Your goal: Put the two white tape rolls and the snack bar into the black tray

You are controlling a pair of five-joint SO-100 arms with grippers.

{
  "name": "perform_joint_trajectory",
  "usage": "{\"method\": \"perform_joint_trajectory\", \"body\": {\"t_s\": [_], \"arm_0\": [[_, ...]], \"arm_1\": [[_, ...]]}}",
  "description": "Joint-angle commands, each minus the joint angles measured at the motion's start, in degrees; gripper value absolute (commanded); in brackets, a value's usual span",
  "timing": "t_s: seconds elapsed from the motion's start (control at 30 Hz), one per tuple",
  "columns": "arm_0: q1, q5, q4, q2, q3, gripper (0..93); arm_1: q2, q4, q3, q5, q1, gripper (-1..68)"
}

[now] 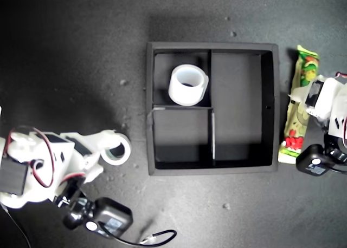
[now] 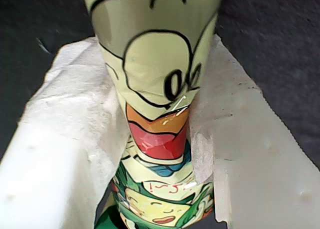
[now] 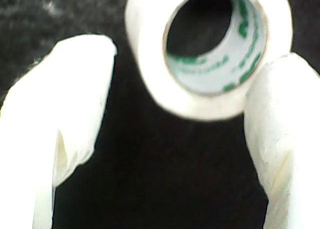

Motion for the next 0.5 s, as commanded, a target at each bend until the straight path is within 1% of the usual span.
{"method": "perform_joint_trajectory", "body": {"t_s": [0.0,0.13,0.23,0.33,0.47], "arm_0": [[0.5,-1.1,-3.1,-0.7,0.5,19.7],[1.6,-2.0,-5.6,-0.8,1.8,19.0],[2.9,-2.4,-5.8,0.3,1.7,18.3],[3.9,-2.5,-5.7,1.1,1.6,17.7],[4.2,-2.2,-5.8,1.2,1.6,17.5]], "arm_1": [[2.1,7.1,-5.5,5.9,1.8,-0.2],[4.8,18.9,-16.1,15.8,2.8,-0.3],[8.3,24.7,-21.0,22.0,4.1,-0.3],[11.3,27.2,-23.9,26.3,4.4,-0.4],[11.8,27.2,-26.6,28.7,2.9,-0.4]]}}
